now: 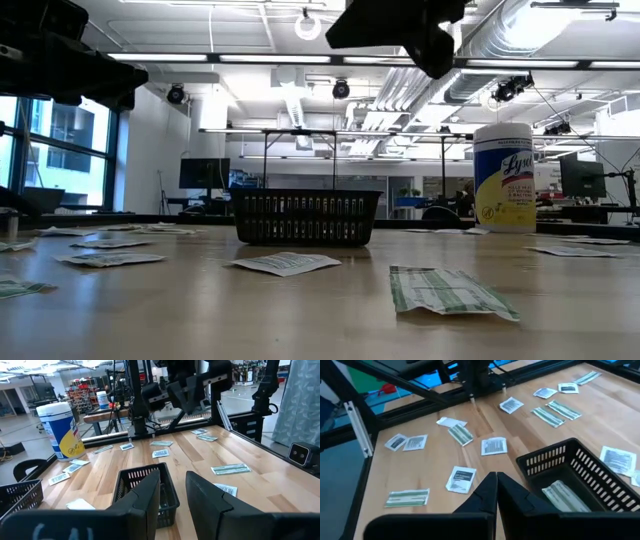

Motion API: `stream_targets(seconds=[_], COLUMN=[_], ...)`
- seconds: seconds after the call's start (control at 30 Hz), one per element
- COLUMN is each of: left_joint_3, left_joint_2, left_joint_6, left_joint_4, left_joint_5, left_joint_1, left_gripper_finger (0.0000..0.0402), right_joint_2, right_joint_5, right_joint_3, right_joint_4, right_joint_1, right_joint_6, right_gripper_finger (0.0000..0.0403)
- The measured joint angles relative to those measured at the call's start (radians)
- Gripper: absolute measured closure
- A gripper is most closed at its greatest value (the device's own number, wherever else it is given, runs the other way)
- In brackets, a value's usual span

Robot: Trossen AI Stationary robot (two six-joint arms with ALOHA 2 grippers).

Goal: Pick & Place First Aid Supplies
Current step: Put the bandage into the bottom black basket

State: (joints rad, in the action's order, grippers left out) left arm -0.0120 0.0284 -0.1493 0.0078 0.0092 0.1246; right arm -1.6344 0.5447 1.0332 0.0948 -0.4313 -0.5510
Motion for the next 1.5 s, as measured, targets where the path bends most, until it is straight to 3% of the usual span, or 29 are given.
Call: stream_targets(seconds=[0.57,0.83,1.1,1.5], left_joint_3=[0.000,0.000,0.000,0.000], left_joint_2=[0.000,0.000,0.000,0.000], left_joint_6=[0.000,0.001,0.001,0.001], left_joint_4=[0.000,0.000,0.000,0.000], left_joint_5=[0.000,0.000,-0.001,-0.001], left_joint_1=[0.000,0.000,0.000,0.000], left_gripper_finger=[0.0309,0.0309,0.0309,0.0309], right_joint_2=[0.004,0.004,-0.014,-0.015], right_joint_5=[0.011,0.005,-0.182,-0.273], right_joint_3=[0.002,0.002,-0.006,-0.067], right_joint_4=[-0.079,-0.387,-0.873,-0.886], right_joint_1=[-0.098,-0.158,-0.156,0.051], right_joint_6=[-0.052,-0.265,-0.568,-0.544], right_gripper_finger=[0.0402,0.0402,0.0401,0.0301])
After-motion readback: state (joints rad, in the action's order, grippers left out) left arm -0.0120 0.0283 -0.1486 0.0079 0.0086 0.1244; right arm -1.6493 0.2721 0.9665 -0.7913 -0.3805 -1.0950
